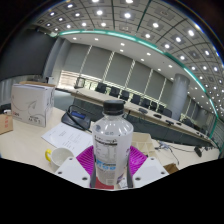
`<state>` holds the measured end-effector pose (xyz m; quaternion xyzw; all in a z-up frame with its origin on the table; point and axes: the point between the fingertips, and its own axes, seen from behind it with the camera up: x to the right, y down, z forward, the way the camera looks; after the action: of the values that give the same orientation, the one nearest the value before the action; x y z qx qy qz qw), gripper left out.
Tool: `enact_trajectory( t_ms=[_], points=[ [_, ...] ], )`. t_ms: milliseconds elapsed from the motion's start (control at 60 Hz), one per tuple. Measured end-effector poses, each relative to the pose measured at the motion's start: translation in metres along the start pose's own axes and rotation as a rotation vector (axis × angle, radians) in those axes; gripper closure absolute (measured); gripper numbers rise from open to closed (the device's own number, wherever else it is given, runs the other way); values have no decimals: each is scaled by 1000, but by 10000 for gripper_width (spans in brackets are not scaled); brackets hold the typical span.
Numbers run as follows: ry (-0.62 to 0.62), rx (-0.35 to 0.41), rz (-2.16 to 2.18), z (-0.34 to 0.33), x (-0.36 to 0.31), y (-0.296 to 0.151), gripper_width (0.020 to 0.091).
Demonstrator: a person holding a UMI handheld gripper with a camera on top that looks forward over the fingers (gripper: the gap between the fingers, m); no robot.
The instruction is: Pour water
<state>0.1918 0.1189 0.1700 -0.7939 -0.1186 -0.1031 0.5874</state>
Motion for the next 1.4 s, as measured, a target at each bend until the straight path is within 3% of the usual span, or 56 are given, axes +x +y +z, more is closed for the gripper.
enact_trajectory(
  t_ms=[217, 483, 583, 733, 767, 817, 833, 1000, 1217, 1400],
  points=[
    [-98, -30, 182, 24, -8, 42, 680],
    [-110, -89, 234, 44, -14, 99, 678],
    [-112, -50, 242, 41, -11, 100, 647],
    [-108, -66, 278, 35, -11, 106, 520],
    [-119, -92, 285, 33, -14, 110, 438],
    [-126, -130, 305, 29, -16, 116, 252],
    [-122, -144, 309, 27, -15, 117, 235],
    [-21, -224, 336, -12, -6, 114, 248],
    [11, -366, 378, -122, -46, 79, 242],
    [42, -399, 348, -223, -91, 47, 243]
  ],
)
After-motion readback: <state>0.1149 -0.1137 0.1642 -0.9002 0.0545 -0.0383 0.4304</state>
